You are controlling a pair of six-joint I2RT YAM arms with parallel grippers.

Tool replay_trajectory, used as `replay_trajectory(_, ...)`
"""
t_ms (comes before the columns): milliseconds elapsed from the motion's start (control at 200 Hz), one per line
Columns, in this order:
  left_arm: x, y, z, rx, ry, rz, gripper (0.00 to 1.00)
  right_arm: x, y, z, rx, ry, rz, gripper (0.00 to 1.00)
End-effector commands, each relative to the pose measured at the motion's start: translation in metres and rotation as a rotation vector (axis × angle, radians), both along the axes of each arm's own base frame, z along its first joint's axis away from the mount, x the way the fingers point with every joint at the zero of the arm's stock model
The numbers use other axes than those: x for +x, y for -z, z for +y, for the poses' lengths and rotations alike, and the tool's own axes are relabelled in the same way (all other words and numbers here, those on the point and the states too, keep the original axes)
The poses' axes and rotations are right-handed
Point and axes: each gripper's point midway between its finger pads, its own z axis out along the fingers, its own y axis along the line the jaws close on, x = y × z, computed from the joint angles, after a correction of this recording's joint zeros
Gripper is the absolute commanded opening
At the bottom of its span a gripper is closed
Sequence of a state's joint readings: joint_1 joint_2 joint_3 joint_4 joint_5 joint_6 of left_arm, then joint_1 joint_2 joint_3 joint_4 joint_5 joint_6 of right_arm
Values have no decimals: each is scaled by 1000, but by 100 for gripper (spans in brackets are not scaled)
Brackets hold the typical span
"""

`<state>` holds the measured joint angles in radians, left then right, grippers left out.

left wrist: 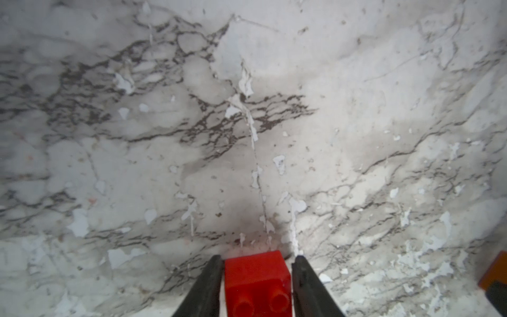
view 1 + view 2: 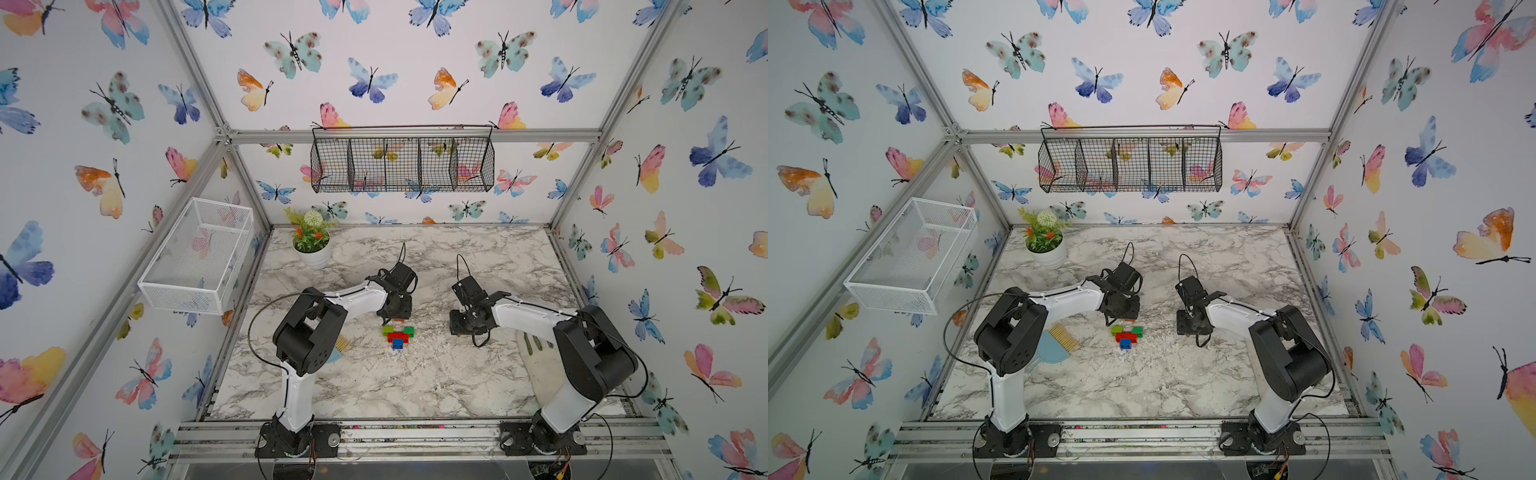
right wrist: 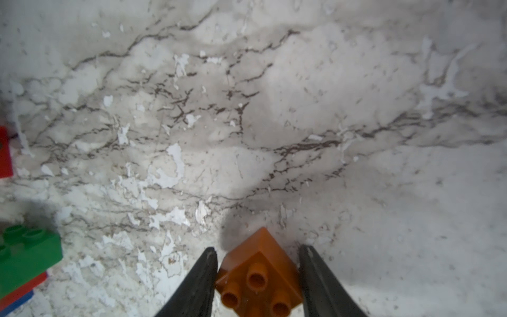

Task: Assemble the letter v with lego
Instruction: Adjust the lego brick at the center of the board, then pick up the lego brick from the center of the board.

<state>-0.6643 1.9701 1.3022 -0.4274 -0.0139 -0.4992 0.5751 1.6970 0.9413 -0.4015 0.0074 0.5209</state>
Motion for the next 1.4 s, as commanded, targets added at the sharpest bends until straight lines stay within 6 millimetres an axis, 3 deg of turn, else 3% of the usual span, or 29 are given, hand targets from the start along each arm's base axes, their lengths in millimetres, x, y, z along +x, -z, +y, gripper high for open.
replay_trajectory(0, -9, 13, 26, 64, -38, 43, 39, -4, 13, 1, -8, -12, 45, 47)
replay_trajectory(135, -7, 12, 46, 79, -78, 42, 38, 0, 9, 14, 32, -35, 37, 43)
replay_trajectory(370, 0, 10, 91, 105, -168, 48, 38, 5, 7, 57, 43, -167, 30, 42)
replay_trajectory(556, 1, 8, 110, 107, -195, 48, 44, 7, 13, 65, 29, -236, 43, 46)
replay_trajectory(821, 5, -15, 109, 79, -187, 2, 74, 13, -9, 51, -85, -377, -33, 66)
replay_trajectory(1056, 4, -54, 105, 11, -168, -75, 80, -1, -7, 57, -77, -649, -72, 75)
replay_trajectory(1201, -2, -78, 98, -58, -118, -128, 83, 9, -4, 66, -73, -723, -135, 71)
replay_trajectory(1396, -20, -104, 84, -182, -19, -191, 87, 6, 0, 82, -9, -812, -148, 59)
